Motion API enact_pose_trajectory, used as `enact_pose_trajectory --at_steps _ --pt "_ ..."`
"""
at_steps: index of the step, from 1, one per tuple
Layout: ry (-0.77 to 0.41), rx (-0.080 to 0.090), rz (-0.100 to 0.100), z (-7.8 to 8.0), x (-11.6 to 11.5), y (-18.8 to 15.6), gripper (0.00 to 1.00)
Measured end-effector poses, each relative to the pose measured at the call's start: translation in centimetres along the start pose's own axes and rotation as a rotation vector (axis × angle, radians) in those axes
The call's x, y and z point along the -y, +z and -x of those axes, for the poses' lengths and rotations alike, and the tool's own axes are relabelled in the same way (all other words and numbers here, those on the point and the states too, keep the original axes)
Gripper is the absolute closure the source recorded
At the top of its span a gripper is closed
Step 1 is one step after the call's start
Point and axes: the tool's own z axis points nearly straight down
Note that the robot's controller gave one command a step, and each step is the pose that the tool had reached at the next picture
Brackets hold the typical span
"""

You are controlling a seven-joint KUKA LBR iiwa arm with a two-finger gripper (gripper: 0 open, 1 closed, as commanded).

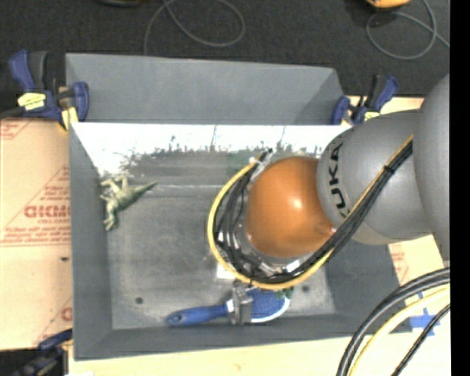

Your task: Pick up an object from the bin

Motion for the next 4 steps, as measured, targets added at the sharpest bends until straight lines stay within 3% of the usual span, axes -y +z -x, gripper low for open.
enact_pose_trajectory --at_steps 1,2,4 --pt "0.27 0.007 0.001 -0.8 0.7 3.7 0.0" --pt "0.073 0.003 -0.001 -2.2 7.1 4.0 1.0" --pt "0.074 -0.001 0.0 -2.3 7.1 3.7 1.0"
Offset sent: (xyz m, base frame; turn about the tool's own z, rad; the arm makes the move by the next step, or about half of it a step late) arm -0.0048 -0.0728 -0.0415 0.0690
